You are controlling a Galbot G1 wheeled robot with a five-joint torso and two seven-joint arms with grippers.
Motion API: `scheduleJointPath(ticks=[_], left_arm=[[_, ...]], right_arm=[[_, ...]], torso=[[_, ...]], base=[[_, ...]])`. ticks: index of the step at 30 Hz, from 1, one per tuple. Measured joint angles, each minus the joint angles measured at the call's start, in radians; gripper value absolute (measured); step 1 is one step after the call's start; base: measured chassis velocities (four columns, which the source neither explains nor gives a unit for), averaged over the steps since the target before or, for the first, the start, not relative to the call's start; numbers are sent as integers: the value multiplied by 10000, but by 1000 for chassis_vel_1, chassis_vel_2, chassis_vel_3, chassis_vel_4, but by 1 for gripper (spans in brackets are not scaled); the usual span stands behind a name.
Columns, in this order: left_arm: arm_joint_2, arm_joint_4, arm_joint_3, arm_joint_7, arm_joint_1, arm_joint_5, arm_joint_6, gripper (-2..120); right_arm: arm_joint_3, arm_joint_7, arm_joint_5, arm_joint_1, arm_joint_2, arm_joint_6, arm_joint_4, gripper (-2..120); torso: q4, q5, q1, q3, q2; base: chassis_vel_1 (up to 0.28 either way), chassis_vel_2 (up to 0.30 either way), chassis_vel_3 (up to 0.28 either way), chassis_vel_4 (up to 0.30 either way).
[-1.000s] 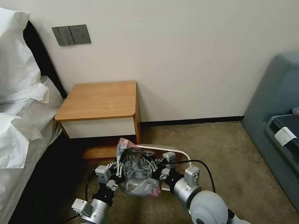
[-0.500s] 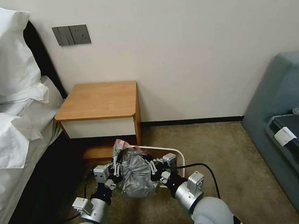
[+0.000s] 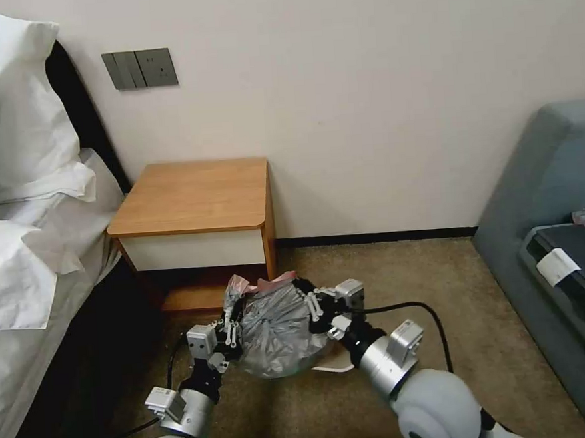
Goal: Pick up the garbage bag from the table and place it over the trash can.
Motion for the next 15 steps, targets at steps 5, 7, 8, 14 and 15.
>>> scheduleJointPath(ticks=[5, 7, 8, 14, 15], left_arm=[[2, 157, -56, 538, 12, -11, -538, 5], [2, 190, -60, 605, 17, -1, -658, 5], [2, 219, -69, 645, 18, 3, -761, 5], [37, 295, -122, 682, 29, -219, -966, 5], [37, 295, -122, 682, 29, -219, -966, 5]], right_arm=[[218, 180, 210, -30, -410, -18, 108, 0], [257, 221, 260, -35, -517, -24, 130, 0], [306, 270, 301, -46, -633, -29, 148, 0], [668, 494, 405, -205, -1125, -25, 151, 0], [668, 494, 405, -205, -1125, -25, 151, 0]], torso=[[0, 0, 0, 0, 0], [0, 1, 0, 0, 0], [0, 1, 0, 0, 0], [0, 1, 0, 0, 0], [0, 1, 0, 0, 0]], base=[[0, 0, 0, 0], [0, 0, 0, 0], [0, 0, 0, 0], [0, 0, 0, 0], [0, 0, 0, 0]])
